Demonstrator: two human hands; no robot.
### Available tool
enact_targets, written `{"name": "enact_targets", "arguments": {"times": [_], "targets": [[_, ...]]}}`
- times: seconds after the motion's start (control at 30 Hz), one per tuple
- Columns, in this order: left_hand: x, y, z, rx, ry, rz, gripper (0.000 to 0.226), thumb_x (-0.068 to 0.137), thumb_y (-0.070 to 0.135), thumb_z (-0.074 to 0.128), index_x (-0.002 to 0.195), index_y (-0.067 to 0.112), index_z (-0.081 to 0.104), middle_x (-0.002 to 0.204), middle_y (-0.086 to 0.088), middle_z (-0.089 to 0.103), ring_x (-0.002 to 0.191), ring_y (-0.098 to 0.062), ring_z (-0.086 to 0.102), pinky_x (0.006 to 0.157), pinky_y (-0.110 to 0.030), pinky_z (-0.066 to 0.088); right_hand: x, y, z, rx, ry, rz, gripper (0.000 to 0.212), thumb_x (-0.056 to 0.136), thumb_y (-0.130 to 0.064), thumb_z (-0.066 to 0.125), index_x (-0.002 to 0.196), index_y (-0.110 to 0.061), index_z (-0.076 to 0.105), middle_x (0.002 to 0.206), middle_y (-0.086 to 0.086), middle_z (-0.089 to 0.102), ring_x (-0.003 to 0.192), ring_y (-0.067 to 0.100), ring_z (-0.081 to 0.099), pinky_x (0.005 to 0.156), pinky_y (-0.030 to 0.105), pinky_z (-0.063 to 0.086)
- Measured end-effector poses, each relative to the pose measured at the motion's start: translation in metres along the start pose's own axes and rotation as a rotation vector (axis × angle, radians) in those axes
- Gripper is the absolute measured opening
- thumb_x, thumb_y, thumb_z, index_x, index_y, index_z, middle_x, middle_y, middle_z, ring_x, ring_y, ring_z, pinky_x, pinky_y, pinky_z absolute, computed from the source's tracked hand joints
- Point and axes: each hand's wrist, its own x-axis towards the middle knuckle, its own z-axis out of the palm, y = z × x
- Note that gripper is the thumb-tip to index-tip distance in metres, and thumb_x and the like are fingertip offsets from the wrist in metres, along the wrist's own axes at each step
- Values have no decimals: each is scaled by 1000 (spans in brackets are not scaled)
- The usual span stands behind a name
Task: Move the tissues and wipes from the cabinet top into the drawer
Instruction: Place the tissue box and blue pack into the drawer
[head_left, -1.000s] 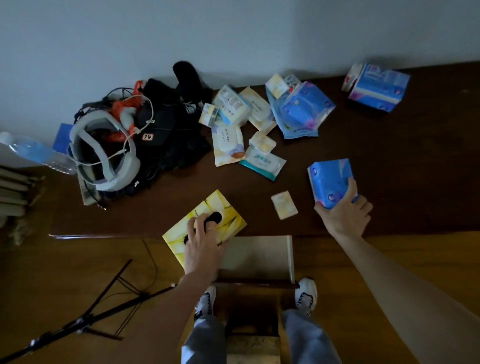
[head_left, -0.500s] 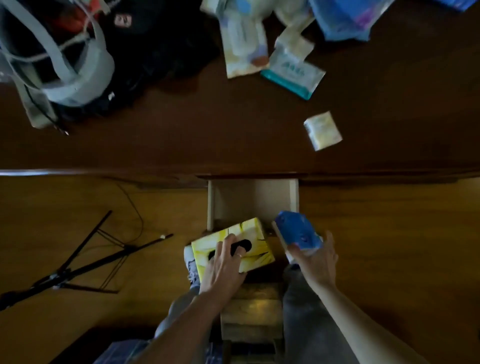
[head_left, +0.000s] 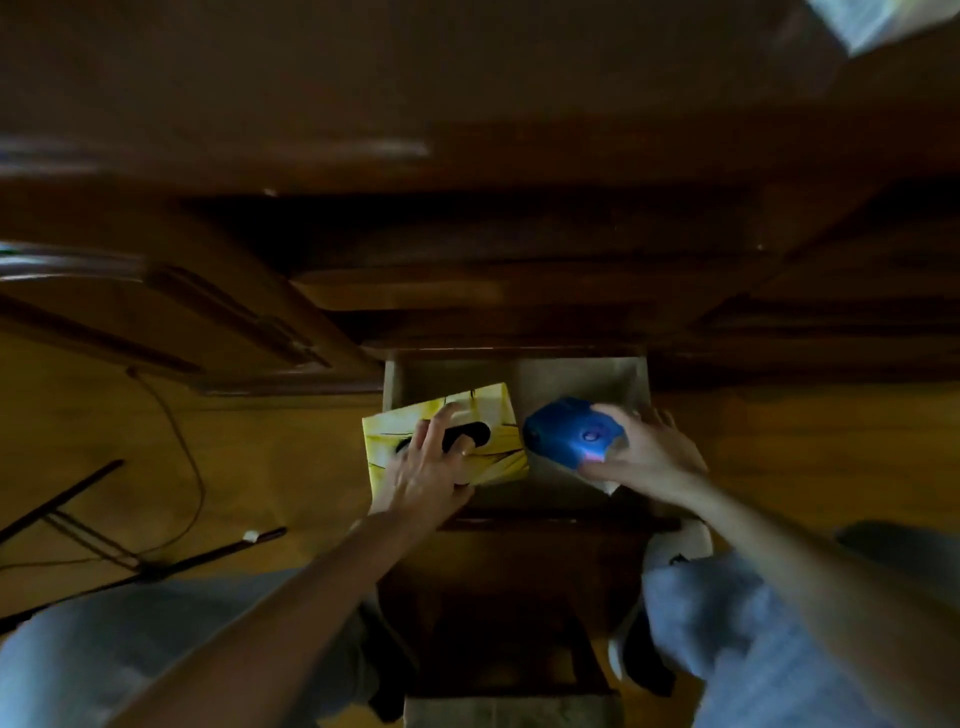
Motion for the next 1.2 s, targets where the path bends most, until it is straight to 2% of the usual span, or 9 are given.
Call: {"name": "enact_targets", "arguments": {"times": [0.13, 0.23, 0.3, 0.5, 0.63, 0.77, 0.9, 1.07, 1.2], "targets": [[20, -12, 47, 89, 107, 99, 56, 81, 43, 76, 129, 20, 58, 157, -9, 26, 133, -28, 39, 83, -41, 59, 45, -5, 13, -162, 43, -82, 102, 61, -83, 60, 152, -45, 31, 146, 6, 52, 132, 34, 49, 105, 45, 45], [34, -9, 58, 92, 120, 85, 60, 82, 41, 73, 137, 26, 55, 161, -3, 20, 141, -28, 28, 97, -46, 49, 53, -23, 24, -365, 138, -123, 100, 68, -78, 66, 154, -46, 28, 161, 15, 34, 148, 42, 27, 112, 52, 35], [25, -6, 54, 93, 86, 56, 62, 82, 35, 73, 141, 29, 52, 163, -1, 19, 142, -29, 26, 102, -48, 46, 36, -30, 25, -432, 172, -129, 96, 72, -76, 69, 153, -44, 30, 159, 17, 35, 146, 43, 28, 108, 52, 38], [-16, -10, 34, 111, 69, 69, 66, 85, 55, 70, 140, 25, 51, 157, 1, 27, 139, -25, 31, 99, -48, 52, -19, -20, 35, -450, 227, -157, 97, 71, -82, 63, 153, -42, 32, 145, 13, 49, 134, 37, 43, 90, 41, 43], [-22, 2, 28, 79, 61, -14, 68, 84, 52, 73, 141, 22, 50, 160, 0, 23, 140, -27, 33, 99, -48, 51, -30, -14, 34, -354, 232, -150, 97, 70, -73, 71, 152, -41, 30, 144, 14, 45, 137, 37, 36, 96, 47, 47], [-21, 6, 36, 80, 81, 29, 64, 84, 49, 75, 138, 22, 52, 160, 0, 22, 138, -25, 35, 99, -46, 52, -33, -3, 44, -248, 277, -130, 104, 65, -71, 71, 153, -39, 24, 142, 14, 38, 134, 36, 33, 93, 47, 49], [-10, 12, 54, 95, 5, 51, 67, 84, 49, 74, 140, 23, 50, 161, 0, 20, 139, -26, 34, 100, -45, 52, -21, 24, 53, -211, 206, -136, 107, 66, -65, 77, 153, -40, 20, 147, 12, 29, 137, 36, 29, 96, 48, 48], [9, 7, 85, 6, -88, 58, 60, 91, 66, 54, 134, 24, 60, 159, 0, 28, 139, -24, 34, 102, -48, 49, 4, 48, 70, -192, 221, -134, 100, 73, -54, 80, 155, -38, 25, 150, 6, 33, 138, 31, 35, 99, 45, 49], [17, -7, 106, -2, -180, 32, 53, 100, 58, 42, 133, 21, 62, 162, 1, 21, 144, -26, 28, 106, -48, 44, 25, 45, 83, -214, 200, -199, 95, 75, -55, 78, 153, -39, 27, 152, 5, 32, 136, 32, 43, 97, 45, 51]]}}
